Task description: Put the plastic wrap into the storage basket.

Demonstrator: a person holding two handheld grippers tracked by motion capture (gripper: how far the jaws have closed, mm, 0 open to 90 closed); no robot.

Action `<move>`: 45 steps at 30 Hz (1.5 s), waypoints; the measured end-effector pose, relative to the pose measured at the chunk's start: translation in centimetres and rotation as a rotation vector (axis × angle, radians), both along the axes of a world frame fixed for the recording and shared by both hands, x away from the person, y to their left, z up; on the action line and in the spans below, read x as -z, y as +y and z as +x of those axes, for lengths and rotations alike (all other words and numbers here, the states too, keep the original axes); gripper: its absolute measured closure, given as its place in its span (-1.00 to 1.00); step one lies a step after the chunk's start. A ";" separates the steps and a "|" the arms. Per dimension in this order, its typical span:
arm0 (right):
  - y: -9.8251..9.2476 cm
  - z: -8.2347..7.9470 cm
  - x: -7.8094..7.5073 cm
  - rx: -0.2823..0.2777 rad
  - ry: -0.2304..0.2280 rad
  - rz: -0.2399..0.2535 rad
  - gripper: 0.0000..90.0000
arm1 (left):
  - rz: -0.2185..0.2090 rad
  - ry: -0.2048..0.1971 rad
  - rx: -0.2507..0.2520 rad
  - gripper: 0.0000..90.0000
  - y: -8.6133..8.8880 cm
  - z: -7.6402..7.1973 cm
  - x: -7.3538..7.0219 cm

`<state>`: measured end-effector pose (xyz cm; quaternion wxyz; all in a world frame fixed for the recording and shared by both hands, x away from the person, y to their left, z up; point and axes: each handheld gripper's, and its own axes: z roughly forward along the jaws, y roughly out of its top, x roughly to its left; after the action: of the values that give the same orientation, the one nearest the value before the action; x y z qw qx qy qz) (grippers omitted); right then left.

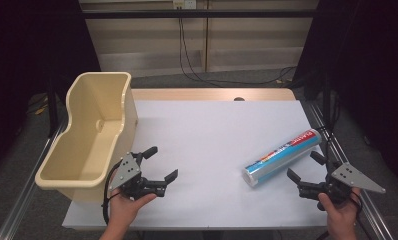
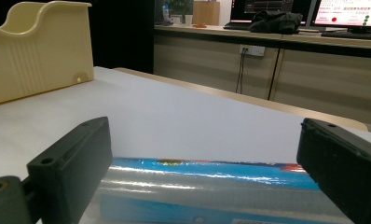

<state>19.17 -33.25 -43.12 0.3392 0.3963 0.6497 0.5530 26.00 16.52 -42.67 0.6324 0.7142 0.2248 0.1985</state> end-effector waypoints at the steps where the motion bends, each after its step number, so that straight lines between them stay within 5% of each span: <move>1: 0.0 0.0 0.0 0.002 0.002 0.001 -0.93 | 0.012 0.004 0.006 -0.88 -0.3 0.0 -0.1; 14: -0.4 0.2 0.4 0.000 0.028 0.002 -0.93 | 0.002 0.036 0.094 -0.89 -5.6 1.2 -0.3; 22: -1.1 1.2 0.9 0.033 0.093 0.024 -0.97 | 0.010 0.044 0.093 -0.89 -5.6 1.1 -0.1; 37: -2.3 5.4 1.8 0.137 0.222 -0.057 -0.95 | 0.039 0.062 0.094 -0.89 -4.9 1.2 0.3; 45: -3.1 7.0 2.0 0.183 0.236 -0.085 -0.84 | 0.048 0.065 0.094 -0.89 -4.8 1.2 0.5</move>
<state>26.12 -36.31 -45.17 0.3261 0.5013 0.6690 0.4414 27.17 11.72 -43.15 0.6162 0.7450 0.2067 0.1503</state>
